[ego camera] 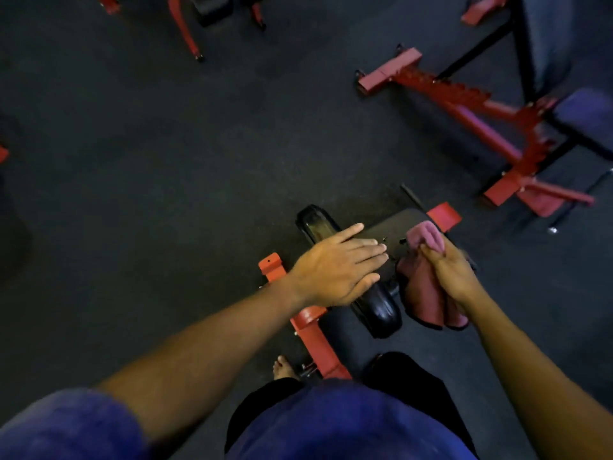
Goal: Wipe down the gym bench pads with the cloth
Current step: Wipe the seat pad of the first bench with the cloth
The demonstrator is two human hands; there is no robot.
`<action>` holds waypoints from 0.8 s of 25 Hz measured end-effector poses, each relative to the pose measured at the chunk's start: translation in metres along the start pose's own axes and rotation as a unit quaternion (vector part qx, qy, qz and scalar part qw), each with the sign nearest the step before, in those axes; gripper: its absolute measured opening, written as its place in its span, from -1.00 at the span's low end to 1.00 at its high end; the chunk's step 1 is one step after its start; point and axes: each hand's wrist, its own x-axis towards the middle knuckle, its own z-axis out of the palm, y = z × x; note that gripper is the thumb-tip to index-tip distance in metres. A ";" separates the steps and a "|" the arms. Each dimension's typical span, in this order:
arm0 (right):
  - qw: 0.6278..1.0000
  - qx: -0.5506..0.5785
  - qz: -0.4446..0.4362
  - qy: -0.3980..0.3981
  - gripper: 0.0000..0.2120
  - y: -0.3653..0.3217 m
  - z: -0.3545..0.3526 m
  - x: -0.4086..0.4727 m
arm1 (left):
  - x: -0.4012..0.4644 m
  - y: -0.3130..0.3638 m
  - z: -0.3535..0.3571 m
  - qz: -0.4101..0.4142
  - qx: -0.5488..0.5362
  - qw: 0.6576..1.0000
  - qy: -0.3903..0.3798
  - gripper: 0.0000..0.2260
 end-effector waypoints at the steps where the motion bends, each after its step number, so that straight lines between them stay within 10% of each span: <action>1: 1.000 0.005 -0.018 -0.013 -0.55 -0.020 0.001 0.003 | -0.004 0.009 0.004 -0.063 -0.011 0.998 0.023 -0.54; 7: 0.950 0.019 -0.161 -0.266 -0.63 -0.113 0.027 0.104 | 0.005 0.031 0.019 -0.520 -0.198 0.816 0.153 -0.41; 15: 0.797 -0.082 -0.232 -0.552 -0.50 -0.143 0.127 0.155 | 0.045 0.059 0.013 -0.669 -0.195 0.679 0.231 -0.51; 20: 0.779 -0.084 -0.109 -0.612 -0.50 -0.115 0.158 0.188 | 0.046 0.058 0.016 -0.679 -0.160 0.685 0.211 -0.52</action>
